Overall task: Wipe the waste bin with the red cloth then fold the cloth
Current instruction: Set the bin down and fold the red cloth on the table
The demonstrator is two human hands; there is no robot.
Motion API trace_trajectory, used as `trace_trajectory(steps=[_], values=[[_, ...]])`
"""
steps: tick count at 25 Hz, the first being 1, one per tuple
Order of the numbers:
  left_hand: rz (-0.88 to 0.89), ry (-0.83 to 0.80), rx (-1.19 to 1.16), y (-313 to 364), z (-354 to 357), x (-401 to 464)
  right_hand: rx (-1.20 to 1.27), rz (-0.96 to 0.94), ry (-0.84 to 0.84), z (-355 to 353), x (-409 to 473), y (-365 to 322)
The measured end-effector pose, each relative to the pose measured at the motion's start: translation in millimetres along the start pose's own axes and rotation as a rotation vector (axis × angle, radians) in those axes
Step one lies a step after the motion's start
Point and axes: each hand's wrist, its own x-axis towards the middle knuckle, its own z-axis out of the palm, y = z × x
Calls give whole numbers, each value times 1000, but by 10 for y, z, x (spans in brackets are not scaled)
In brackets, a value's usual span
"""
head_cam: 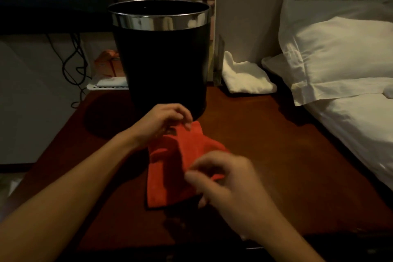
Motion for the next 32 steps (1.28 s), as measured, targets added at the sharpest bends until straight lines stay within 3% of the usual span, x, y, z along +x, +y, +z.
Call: trace_trajectory(steps=[2,6,9,14,17,22,26,29,32], values=[[-49,8,255,-131,-207,-256,-58,25,-70,75,51,46],[-67,90,766,-306,-279,-490,-278,88,322,-259,444,360],[-77,173,862,-354,-212,-499,-477,141,242,-407,759,585],[-110,241,812,-345,-164,-453,-567,149,-9,-343,1034,680],[-133,321,745,-302,-325,-492,-464,75,-3,-369,1118,644],[-217,376,1019,-498,-442,-335,-620,86,0,-220,1414,649],[-302,486,902,-625,-437,-133,-619,193,21,-183,1652,722],[-282,469,734,-565,-446,-141,-433,252,21,-198,1725,792],[-56,440,451,-294,-389,-276,41,167,76,-314,1567,647]])
